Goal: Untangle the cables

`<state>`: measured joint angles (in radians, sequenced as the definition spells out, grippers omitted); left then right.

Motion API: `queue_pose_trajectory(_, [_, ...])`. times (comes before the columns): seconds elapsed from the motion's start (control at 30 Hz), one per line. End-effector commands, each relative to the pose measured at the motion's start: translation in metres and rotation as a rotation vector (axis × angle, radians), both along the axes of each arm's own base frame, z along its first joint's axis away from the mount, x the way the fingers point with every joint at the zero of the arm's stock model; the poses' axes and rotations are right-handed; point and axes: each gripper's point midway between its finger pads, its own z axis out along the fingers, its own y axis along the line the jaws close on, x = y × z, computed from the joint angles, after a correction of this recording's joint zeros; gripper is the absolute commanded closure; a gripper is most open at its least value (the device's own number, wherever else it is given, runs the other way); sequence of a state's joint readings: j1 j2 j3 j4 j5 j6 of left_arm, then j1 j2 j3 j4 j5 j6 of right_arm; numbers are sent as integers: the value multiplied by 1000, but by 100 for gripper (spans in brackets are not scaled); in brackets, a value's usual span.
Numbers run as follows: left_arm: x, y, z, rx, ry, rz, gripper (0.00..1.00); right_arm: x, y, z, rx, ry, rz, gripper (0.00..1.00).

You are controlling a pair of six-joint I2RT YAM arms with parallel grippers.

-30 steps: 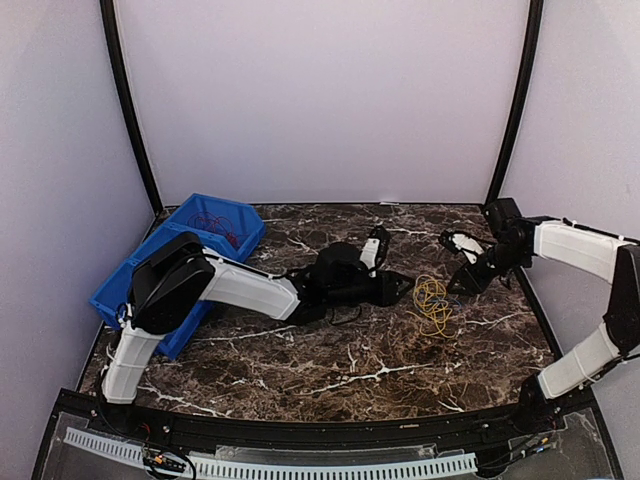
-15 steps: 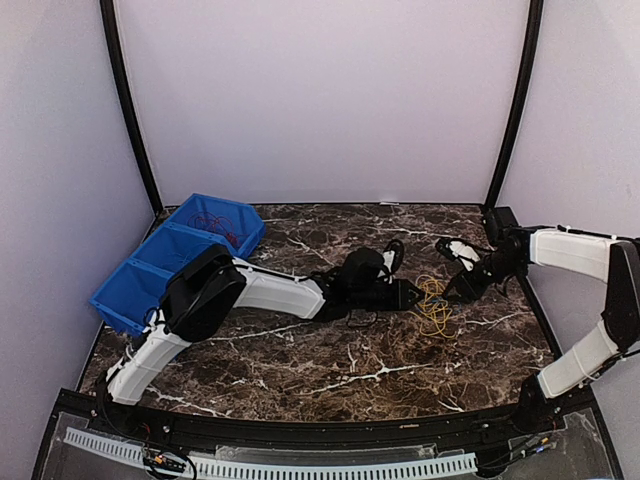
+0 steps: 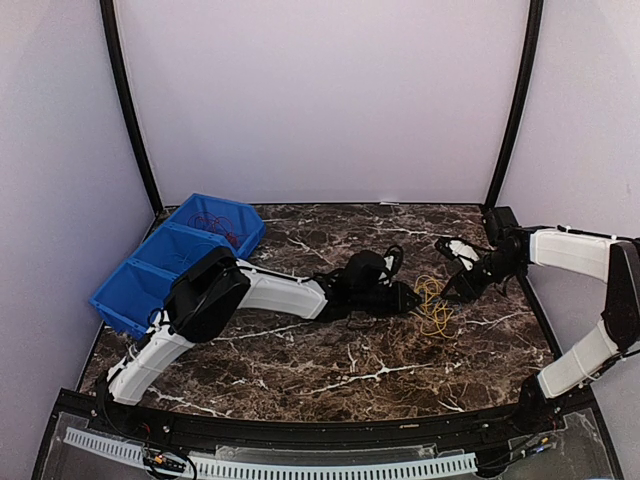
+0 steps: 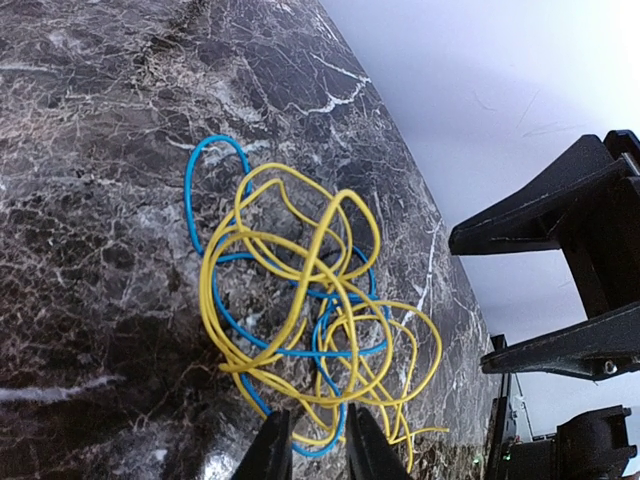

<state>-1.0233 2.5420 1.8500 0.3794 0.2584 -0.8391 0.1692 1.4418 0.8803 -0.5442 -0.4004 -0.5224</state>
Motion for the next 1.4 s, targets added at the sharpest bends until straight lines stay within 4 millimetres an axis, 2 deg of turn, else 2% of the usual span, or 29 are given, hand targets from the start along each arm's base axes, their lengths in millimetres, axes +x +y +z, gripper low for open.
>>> queue_pose_trajectory(0.0, [4, 3, 13, -12, 26, 20, 78, 3, 3, 1, 16, -20, 10, 48])
queue_pose_trajectory(0.1, [4, 5, 11, -3, 36, 30, 70, 2, 3, 0, 16, -15, 10, 48])
queue_pose_trajectory(0.3, [4, 7, 7, 22, 51, 42, 71, 2, 3, 0, 18, -14, 10, 48])
queue_pose_trajectory(0.43, [7, 16, 2, 57, 62, 85, 72, 2, 3, 0, 17, -17, 11, 48])
queue_pose_trajectory(0.47, [8, 17, 12, 40, 50, 91, 73, 2, 3, 0, 16, -17, 11, 48])
queue_pose_trajectory(0.5, [6, 23, 7, 51, 51, 103, 74, 2, 3, 0, 17, -18, 11, 48])
queue_pose_trajectory(0.53, [6, 24, 25, 17, 27, 109, 76, 2, 3, 1, 18, -18, 12, 48])
queue_pose_trajectory(0.57, [4, 29, 20, 30, 22, 117, 77, 2, 3, 1, 18, -19, 12, 48])
queue_pose_trajectory(0.6, [4, 30, 29, 17, 12, 117, 78, 1, 3, 1, 19, -19, 13, 48])
queue_pose_trajectory(0.63, [2, 32, 26, 23, 20, 117, 78, 1, 3, 0, 19, -18, 13, 48])
queue_pose_trajectory(0.7, [0, 33, 26, 18, 31, 114, 75, 2, 3, 0, 20, -17, 14, 48])
queue_pose_trajectory(0.83, [-2, 28, 19, 0, 62, 99, 69, 1, 4, 0, 21, -15, 15, 48])
queue_pose_trajectory(0.93, [-7, 19, 10, -14, 100, 56, 69, 1, 4, 0, 21, -17, 15, 48])
queue_pose_trajectory(0.97, [-7, 15, 15, -31, 105, 49, 68, 1, 4, 0, 21, -16, 15, 48])
queue_pose_trajectory(1.07, [-8, 9, 8, -40, 125, 28, 69, 0, 3, -1, 18, -14, 15, 48])
queue_pose_trajectory(1.2, [-4, 1, 10, -47, 114, 18, 76, 0, 3, -1, 16, -14, 14, 48])
queue_pose_trajectory(1.37, [-5, 2, 7, -45, 126, 18, 93, 0, 3, -1, 17, -15, 14, 48])
